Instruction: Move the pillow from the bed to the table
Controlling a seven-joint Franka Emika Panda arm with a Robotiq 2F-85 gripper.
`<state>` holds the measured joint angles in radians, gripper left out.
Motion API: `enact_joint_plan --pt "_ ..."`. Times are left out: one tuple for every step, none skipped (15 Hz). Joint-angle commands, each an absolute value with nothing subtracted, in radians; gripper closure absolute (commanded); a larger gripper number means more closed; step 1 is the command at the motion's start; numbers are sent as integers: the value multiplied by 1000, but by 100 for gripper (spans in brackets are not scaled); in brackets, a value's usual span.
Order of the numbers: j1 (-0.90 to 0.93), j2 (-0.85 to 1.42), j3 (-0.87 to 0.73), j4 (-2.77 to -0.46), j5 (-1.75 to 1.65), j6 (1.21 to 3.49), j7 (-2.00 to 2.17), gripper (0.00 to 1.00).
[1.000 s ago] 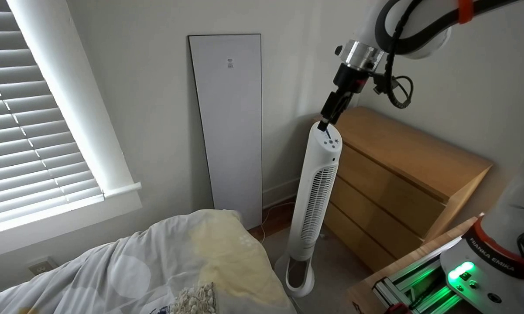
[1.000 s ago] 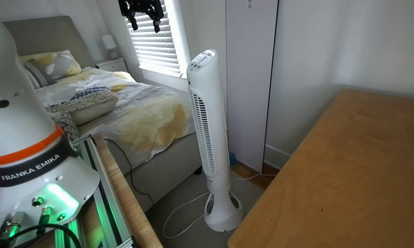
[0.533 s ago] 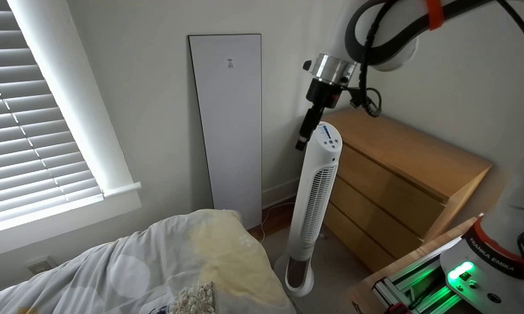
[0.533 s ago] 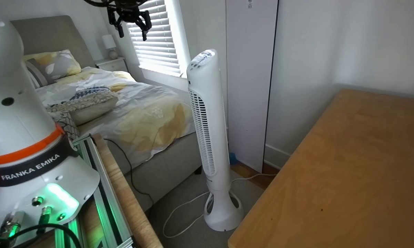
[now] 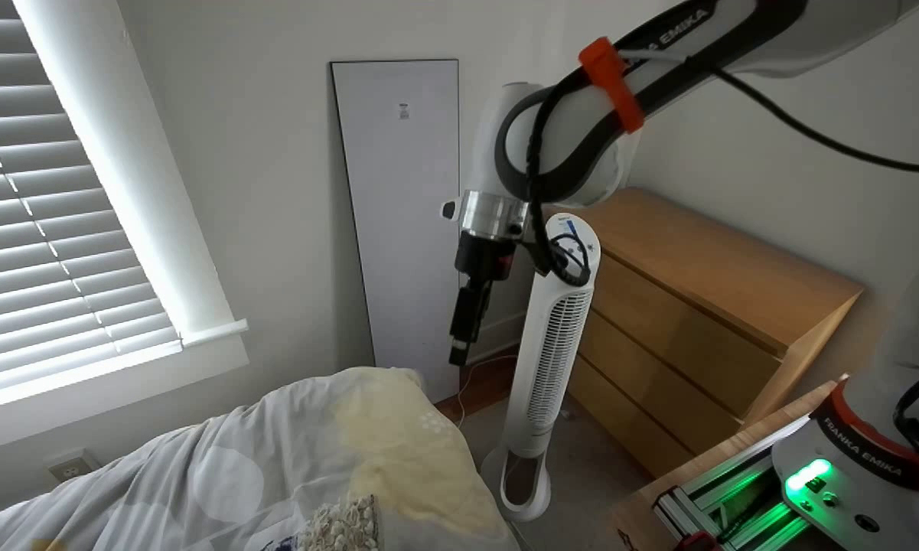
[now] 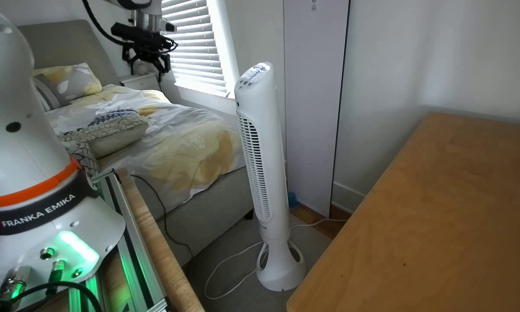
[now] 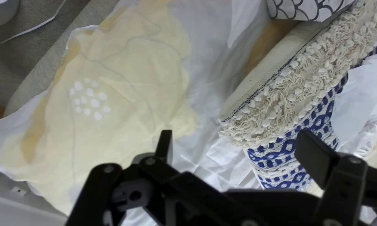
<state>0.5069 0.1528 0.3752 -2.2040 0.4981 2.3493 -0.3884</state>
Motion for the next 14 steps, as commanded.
enact_joint_plan --pt "497 364 446 -2090 491 2419 -342 0" --pt "501 428 460 -2058 475 2456 -342 0" --pt "501 483 476 -2029 473 2498 -357 0" --pt "503 535 489 -2000 461 2545 -362 0" --pt "501 587 504 -1971 453 2581 -368 0" --pt "506 636 510 -1943 428 2606 -361 0" --pt "511 680 511 -1914 403 2621 -348 0" --pt "511 721 519 -1887 384 2636 -342 0" --pt "510 758 524 -1858 362 2645 -337 0" --pt "474 684 542 -1933 356 2632 -332 0" --pt "475 720 544 -1907 341 2639 -330 0" --pt "476 745 545 -1887 333 2642 -330 0" --pt "477 759 545 -1874 329 2642 -330 0" --pt "477 765 546 -1866 328 2641 -330 0"
